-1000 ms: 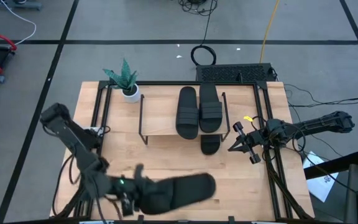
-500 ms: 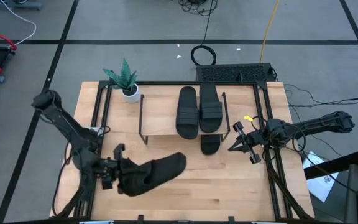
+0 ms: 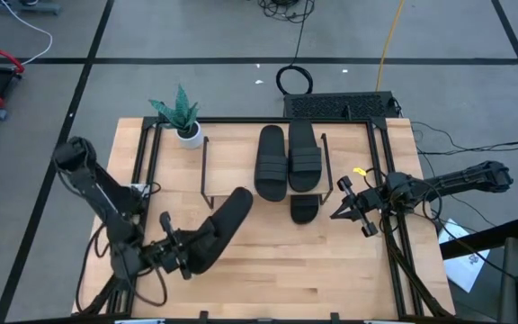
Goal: Pick and place slides into the shelf
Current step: Put the black slide under the shelf
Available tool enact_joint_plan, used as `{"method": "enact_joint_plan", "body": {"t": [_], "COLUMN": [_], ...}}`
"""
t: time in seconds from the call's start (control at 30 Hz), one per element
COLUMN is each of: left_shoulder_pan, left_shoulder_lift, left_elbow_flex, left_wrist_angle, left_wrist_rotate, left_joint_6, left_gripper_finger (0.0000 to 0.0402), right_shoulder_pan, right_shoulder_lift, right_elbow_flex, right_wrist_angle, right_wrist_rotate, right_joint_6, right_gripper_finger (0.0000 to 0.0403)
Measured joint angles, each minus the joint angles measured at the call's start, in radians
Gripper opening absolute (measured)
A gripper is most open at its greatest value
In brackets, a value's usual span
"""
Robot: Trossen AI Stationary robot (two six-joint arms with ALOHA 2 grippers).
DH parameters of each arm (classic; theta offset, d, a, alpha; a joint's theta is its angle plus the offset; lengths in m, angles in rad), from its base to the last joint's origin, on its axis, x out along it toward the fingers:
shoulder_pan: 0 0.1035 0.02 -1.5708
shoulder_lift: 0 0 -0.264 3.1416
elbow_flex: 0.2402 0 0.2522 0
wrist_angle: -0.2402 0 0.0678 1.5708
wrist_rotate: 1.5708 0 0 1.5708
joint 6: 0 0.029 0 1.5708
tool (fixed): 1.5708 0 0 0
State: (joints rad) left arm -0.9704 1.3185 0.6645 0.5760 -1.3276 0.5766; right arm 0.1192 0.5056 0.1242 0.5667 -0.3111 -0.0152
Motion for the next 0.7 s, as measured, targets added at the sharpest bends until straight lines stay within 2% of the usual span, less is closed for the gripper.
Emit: {"method": "enact_joint_plan", "body": {"t": [0.1, 0.3, 0.5, 0.7], "left_shoulder_pan": [-0.009, 0.032, 0.117, 0.151], "left_shoulder_lift": [0.057, 0.158, 0.221, 0.314], "left_elbow_flex": [0.047, 0.129, 0.201, 0.303], "left_wrist_angle": [-0.032, -0.183, -0.478, -0.686], "left_wrist_rotate": [-0.051, -0.033, 0.228, 0.302], "left_joint_6": [-0.066, -0.237, -0.534, -0.647], "left_gripper_finger": [0.0000, 0.0000, 0.0000, 0.0000], "right_shoulder_pan": [0.000, 0.000, 0.000, 0.000], "right_shoulder_lift": [-0.001, 0.000, 0.000, 0.000], "right_elbow_flex": [0.000, 0.000, 0.000, -0.001], "right_wrist_angle": [0.004, 0.010, 0.010, 0.010], "right_wrist_rotate": [0.000, 0.002, 0.002, 0.002], "right_joint_6": [0.000, 0.006, 0.011, 0.009], "right_gripper_finger": [0.0000, 0.0000, 0.0000, 0.0000]}}
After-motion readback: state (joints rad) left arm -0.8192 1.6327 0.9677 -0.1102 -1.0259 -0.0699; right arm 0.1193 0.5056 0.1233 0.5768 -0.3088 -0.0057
